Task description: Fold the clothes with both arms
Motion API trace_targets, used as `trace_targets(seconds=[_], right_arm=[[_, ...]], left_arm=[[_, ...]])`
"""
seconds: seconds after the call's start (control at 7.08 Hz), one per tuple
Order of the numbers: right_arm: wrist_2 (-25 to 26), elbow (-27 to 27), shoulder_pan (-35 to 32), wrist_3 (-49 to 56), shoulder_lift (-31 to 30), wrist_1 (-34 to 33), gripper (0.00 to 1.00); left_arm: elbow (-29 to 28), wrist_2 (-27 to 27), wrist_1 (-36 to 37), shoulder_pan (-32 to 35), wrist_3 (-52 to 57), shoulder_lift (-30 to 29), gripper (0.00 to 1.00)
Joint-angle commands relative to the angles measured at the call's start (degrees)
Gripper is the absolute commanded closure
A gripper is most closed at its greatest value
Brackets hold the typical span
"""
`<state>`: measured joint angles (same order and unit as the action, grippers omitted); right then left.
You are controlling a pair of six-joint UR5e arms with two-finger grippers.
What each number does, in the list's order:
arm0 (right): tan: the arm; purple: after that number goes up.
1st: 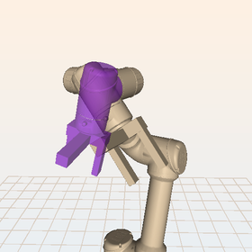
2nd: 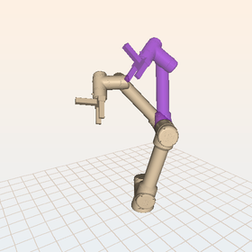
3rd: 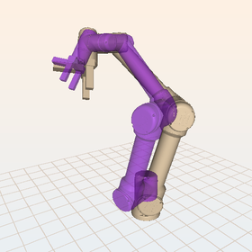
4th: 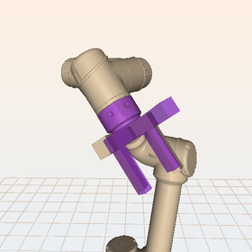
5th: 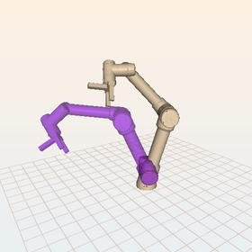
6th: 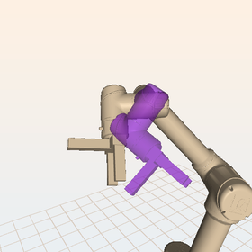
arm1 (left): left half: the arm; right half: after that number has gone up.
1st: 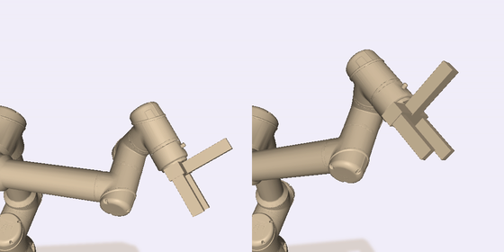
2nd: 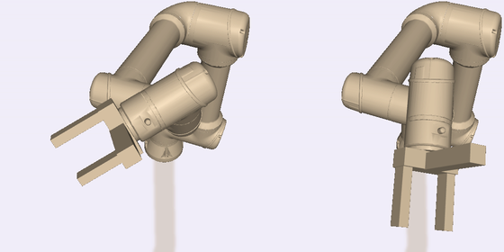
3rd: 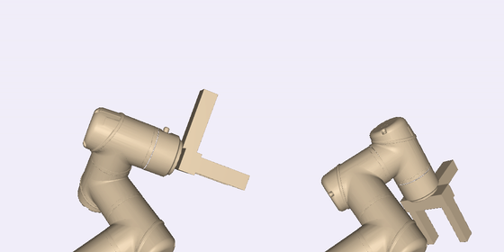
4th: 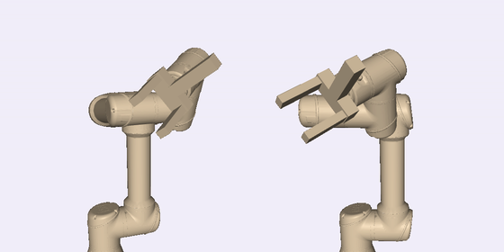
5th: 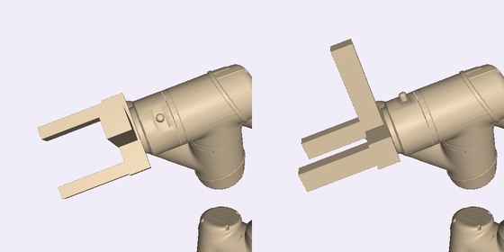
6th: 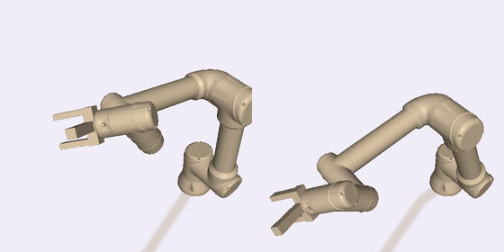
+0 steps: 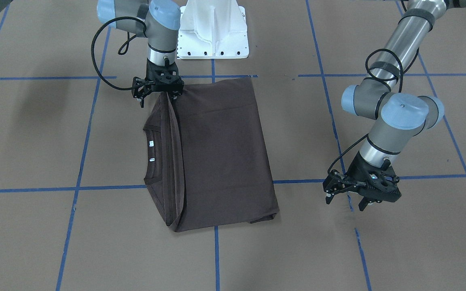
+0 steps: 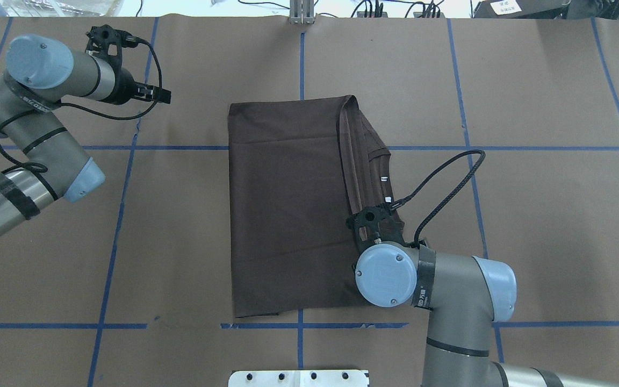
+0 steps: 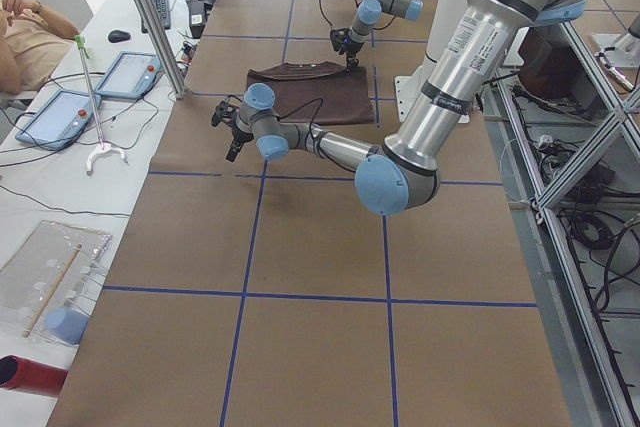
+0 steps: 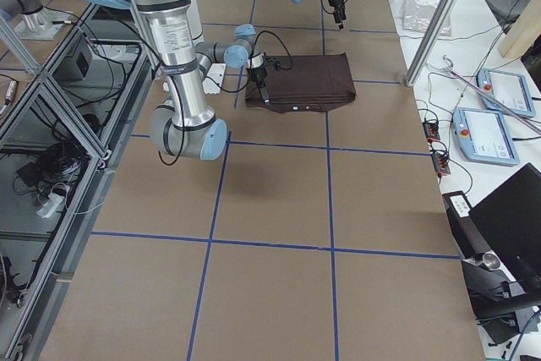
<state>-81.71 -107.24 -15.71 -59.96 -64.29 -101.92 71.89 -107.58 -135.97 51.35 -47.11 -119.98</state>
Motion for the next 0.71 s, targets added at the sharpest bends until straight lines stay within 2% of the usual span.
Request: trace_targets(seconds=[0.0,0.28,0.42,0.57], right_arm=[[-0.47,-0.42,-3.52,3.96,-1.1,-2.48,0.0],[-0.73,-1.99,-4.24,3.73,-3.04,-1.61,0.0],[-4.82,-5.66,-4.76,0.58,-3.91,2.74,0.0],[-7.39,-9.27,-4.68,-3.71,-8.53,12.36,0.0]], left_arm=[[0.01,0.0,0.0,-0.02,0.0,0.01,0.0],[0.53,0.0,0.0,-0.02,-0.96,-0.08,0.0],[2.36,-0.26,0.35,-0.46,-2.97,-0.08,0.0],[5.25,-2.7,0.79,-2.03,-8.82,0.35,0.0]])
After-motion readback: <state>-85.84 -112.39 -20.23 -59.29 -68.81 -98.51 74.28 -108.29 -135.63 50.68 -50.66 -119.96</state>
